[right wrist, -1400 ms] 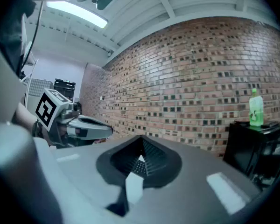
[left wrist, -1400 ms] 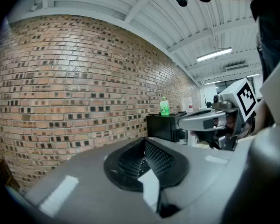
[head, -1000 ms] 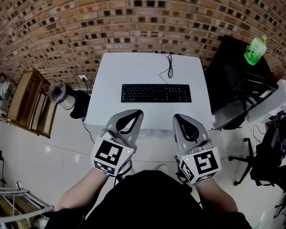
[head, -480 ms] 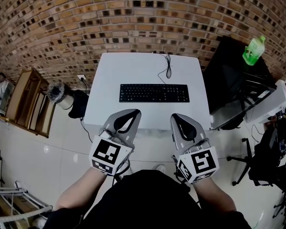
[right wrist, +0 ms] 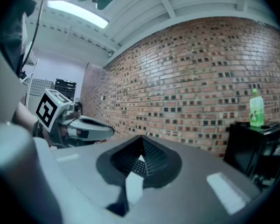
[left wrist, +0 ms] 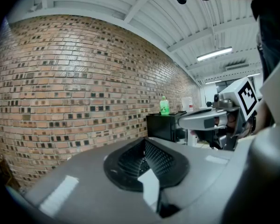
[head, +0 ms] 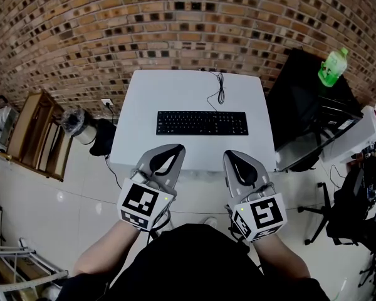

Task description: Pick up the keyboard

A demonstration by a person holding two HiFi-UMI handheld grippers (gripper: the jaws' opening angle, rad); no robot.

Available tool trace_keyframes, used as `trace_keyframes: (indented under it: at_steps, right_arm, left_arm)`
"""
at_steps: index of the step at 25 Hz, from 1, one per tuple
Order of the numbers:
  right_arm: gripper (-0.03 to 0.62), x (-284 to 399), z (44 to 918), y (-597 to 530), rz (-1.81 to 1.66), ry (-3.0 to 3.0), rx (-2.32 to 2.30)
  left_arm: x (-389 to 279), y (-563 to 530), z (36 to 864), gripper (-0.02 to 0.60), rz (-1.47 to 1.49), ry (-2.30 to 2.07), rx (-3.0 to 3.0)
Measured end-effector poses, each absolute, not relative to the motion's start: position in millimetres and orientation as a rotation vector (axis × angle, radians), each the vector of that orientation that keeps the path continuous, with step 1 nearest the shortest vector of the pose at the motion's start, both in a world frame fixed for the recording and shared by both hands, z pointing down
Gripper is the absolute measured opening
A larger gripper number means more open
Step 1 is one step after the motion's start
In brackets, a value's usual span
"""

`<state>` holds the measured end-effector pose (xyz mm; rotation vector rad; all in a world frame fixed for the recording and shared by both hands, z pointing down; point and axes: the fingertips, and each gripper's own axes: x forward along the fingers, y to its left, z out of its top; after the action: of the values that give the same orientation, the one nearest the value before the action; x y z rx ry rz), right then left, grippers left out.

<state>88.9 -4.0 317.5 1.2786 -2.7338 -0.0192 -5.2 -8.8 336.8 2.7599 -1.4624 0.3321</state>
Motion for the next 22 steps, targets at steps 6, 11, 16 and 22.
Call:
trace_keyframes:
  at_steps: [6,11,16,22]
  right_arm:
    - [0.002,93.1,315.9,-2.7,-0.023,-2.744,1.268]
    - [0.002,100.1,316.3,-1.9,-0.024,-2.756,1.249]
    - [0.002,110.4,317.9,-0.9,-0.024,-2.773,1.216]
    - [0.002,123.6,320.2,2.7,-0.041,-2.796,1.159]
  left_arm:
    - [-2.8,-8.6,340.8,0.005,0.35,-1.467,2.751]
    - [-1.3,-10.3,343.7,0.005,0.323,-1.489,2.69]
    - [3.4,-10.6,350.5,0.005,0.305,-1.51,2.629]
    - [9.8,-12.3,359.6,0.006,0.281,-1.528,2.545]
